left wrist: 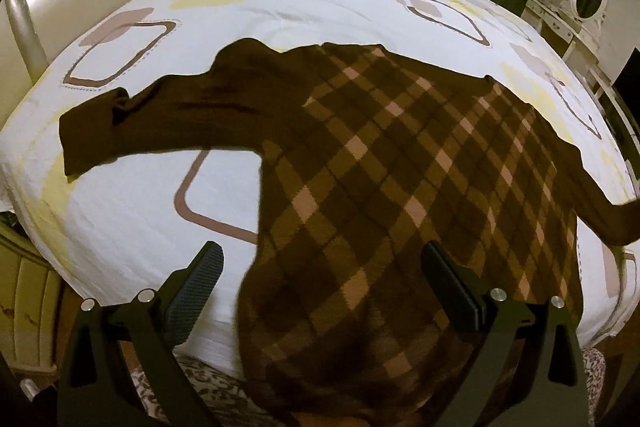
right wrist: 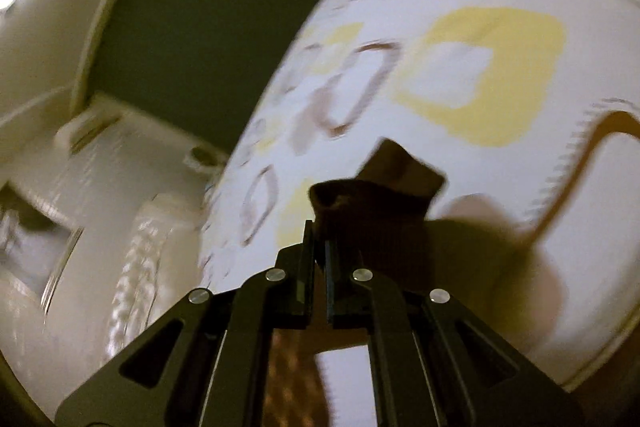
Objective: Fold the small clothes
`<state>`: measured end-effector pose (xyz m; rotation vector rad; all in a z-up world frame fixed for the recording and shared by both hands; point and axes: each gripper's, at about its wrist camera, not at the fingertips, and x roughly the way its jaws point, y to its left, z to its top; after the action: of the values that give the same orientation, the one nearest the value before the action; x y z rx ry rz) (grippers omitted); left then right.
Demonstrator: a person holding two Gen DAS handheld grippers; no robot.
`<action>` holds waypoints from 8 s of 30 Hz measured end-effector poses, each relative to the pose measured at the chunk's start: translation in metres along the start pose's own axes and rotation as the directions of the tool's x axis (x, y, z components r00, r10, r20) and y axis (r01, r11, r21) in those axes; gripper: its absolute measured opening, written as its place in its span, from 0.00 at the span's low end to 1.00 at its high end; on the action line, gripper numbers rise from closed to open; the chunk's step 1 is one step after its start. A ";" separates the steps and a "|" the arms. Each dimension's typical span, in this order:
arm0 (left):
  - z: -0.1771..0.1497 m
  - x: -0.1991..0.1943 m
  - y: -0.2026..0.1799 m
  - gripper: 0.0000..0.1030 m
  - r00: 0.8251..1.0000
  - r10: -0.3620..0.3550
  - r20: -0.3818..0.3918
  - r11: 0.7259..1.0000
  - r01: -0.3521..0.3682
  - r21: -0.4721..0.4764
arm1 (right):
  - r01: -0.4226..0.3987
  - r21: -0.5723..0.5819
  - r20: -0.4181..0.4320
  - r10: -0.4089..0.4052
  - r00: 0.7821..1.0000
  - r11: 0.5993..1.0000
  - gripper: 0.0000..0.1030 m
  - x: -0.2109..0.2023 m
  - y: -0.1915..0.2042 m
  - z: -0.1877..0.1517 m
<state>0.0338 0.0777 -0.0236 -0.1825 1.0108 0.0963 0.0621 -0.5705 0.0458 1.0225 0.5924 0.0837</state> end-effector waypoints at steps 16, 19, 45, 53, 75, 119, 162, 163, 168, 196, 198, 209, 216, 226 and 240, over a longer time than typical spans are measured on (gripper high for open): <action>-0.003 -0.004 0.053 0.96 1.000 0.014 0.022 0.998 -0.012 -0.064 | -0.236 -0.349 -0.460 0.054 0.886 0.907 0.03 0.204 0.214 -0.218; -0.003 -0.002 0.060 0.96 1.000 0.008 0.020 0.996 -0.006 -0.085 | -0.241 -0.376 -0.530 0.006 0.848 0.895 0.03 0.230 0.224 -0.268; -0.005 0.018 0.076 0.96 1.000 -0.011 -0.005 0.991 0.010 -0.131 | -0.292 -0.543 -0.703 -0.236 0.671 0.787 0.12 0.308 0.236 -0.450; -0.006 0.017 0.072 0.96 1.000 -0.010 -0.009 0.993 0.009 -0.117 | -0.378 -0.448 -0.759 -0.120 0.640 0.810 0.42 0.275 0.234 -0.429; -0.009 0.033 0.052 0.96 0.998 0.040 -0.052 0.996 -0.044 -0.079 | 0.053 -0.296 -0.359 -0.163 0.919 0.954 0.27 0.166 0.043 -0.180; 0.016 0.025 0.242 0.96 0.972 0.236 0.003 0.957 -0.232 -0.175 | -0.219 -0.347 -0.457 0.040 0.888 0.912 0.33 0.142 0.158 -0.269; -0.004 -0.004 0.253 0.96 0.991 0.036 0.132 0.971 -0.003 -0.241 | -0.610 -0.145 -0.890 0.167 0.424 0.779 0.04 0.312 0.395 -0.529; -0.001 -0.005 0.245 0.96 0.990 0.033 0.138 0.975 -0.001 -0.223 | -0.614 -0.139 -0.886 0.179 0.427 0.777 0.04 0.310 0.403 -0.516; 0.015 0.002 0.187 0.96 0.987 0.045 0.157 0.984 -0.017 -0.179 | -0.648 -0.113 -0.862 0.250 0.440 0.753 0.04 0.294 0.442 -0.460; 0.039 0.086 0.053 0.96 0.865 0.498 -0.062 0.763 -0.471 -0.443 | -0.668 -0.141 -0.641 0.446 0.624 0.731 0.04 0.211 0.370 -0.201; 0.038 0.086 0.054 0.96 0.860 0.505 -0.069 0.757 -0.480 -0.442 | -0.640 -0.139 -0.627 0.433 0.647 0.756 0.04 0.211 0.342 -0.187; 0.034 0.085 0.053 0.96 0.860 0.506 -0.068 0.769 -0.485 -0.416 | -0.313 -0.077 -0.561 0.218 0.798 0.947 0.04 0.236 0.124 -0.155; 0.032 0.081 0.051 0.96 0.866 0.497 -0.051 0.793 -0.477 -0.377 | -0.178 -0.055 -0.602 0.110 0.791 0.983 0.14 0.244 0.049 -0.169; 0.039 0.084 0.047 0.96 0.889 0.457 -0.035 0.830 -0.440 -0.342 | -0.231 0.214 -0.574 0.314 0.757 0.949 0.41 0.235 0.020 -0.174; 0.039 0.090 0.052 0.96 0.900 0.434 -0.038 0.840 -0.420 -0.343 | -0.041 0.171 -0.567 0.132 0.813 0.984 0.11 0.260 0.043 -0.201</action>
<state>0.1048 0.1362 -0.0853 -0.2696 0.9734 0.6894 0.1891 -0.3045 -0.1055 1.1766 1.1226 0.4513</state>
